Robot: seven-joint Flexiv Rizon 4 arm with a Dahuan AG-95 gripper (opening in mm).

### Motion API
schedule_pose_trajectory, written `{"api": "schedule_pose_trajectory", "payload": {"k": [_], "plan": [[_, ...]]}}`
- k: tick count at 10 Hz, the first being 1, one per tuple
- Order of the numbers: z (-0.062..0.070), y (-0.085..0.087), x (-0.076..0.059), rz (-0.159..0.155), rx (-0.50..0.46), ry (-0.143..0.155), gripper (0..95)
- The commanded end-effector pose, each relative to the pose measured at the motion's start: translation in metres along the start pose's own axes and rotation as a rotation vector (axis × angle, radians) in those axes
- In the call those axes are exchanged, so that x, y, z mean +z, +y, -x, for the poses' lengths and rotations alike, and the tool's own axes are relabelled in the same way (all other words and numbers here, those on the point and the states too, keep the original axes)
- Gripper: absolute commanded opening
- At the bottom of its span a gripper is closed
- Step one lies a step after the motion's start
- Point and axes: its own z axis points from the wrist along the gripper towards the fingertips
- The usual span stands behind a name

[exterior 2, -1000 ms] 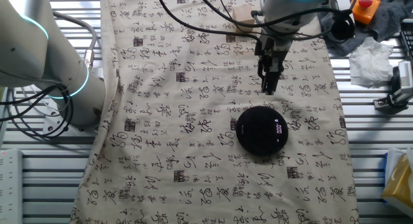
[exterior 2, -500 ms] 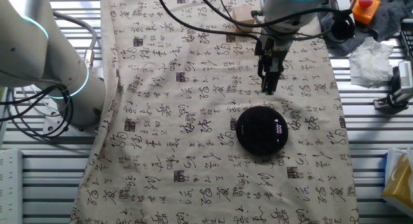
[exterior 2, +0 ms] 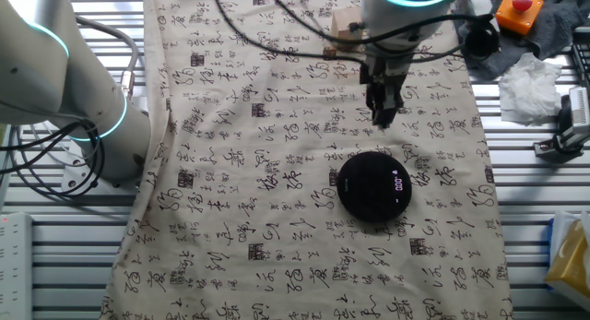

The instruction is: Place the block on the scale

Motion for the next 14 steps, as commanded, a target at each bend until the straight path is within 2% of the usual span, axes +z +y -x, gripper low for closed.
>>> {"api": "schedule_pose_trajectory", "payload": {"k": [1, 14], "plan": [[0.0013, 0.0014, -0.0008, 0.011, -0.028, -0.016, 0.0], [0.0004, 0.0089, -0.0034, 0.008, -0.008, -0.016, 0.0]]}}
